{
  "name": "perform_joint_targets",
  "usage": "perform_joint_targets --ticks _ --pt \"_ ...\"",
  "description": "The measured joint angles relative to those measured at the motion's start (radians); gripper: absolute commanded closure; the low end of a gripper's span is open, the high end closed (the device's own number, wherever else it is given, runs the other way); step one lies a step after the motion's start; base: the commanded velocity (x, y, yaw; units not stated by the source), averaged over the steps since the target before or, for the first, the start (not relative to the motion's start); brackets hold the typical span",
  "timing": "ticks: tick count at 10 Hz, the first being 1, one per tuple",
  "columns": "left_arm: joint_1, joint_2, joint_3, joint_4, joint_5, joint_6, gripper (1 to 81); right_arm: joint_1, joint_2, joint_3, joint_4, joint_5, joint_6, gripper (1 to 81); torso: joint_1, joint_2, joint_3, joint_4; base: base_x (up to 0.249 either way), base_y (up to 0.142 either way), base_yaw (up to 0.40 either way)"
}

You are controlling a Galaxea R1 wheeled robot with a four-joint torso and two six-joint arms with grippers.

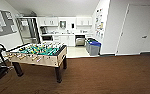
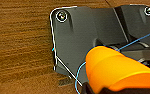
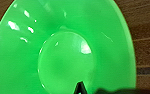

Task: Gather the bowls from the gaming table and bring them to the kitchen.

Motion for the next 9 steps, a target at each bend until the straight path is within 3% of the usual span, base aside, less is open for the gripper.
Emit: perform_joint_targets --ticks 9 --pt "0.000 0.001 0.000 0.000 0.000 0.000 81.1 -0.006 0.001 0.000 -0.001 0.000 0.000 81.1 -0.001 0.000 0.000 0.000 0.106 0.000 0.000"
